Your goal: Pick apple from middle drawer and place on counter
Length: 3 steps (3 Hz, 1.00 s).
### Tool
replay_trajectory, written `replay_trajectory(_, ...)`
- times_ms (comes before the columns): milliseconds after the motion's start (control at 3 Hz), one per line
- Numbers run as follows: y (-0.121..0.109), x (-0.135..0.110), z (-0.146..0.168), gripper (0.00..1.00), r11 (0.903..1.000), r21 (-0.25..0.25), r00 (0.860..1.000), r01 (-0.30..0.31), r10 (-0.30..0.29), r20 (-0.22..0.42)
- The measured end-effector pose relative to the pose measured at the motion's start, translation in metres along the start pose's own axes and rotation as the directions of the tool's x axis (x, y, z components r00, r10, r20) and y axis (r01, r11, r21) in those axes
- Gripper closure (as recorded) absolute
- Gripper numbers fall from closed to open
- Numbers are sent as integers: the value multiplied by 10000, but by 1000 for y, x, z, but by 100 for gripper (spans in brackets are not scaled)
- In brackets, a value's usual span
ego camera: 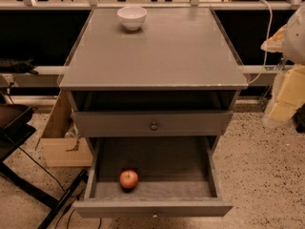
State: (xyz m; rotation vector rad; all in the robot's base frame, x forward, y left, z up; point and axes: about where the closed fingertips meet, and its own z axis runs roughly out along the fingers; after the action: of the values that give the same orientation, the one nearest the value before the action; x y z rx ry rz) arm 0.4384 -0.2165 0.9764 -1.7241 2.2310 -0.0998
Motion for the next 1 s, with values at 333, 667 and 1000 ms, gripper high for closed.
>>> replay_trajectory(333, -6, -3, 7, 0, 10000, 39, 10000, 25, -24, -88)
replay_trajectory(667, 4, -11, 42, 0, 9999, -96, 9997, -87, 89, 208)
replay_trajectory(1000, 46, -24, 128, 0, 9976, -529, 9954, -455, 497, 817)
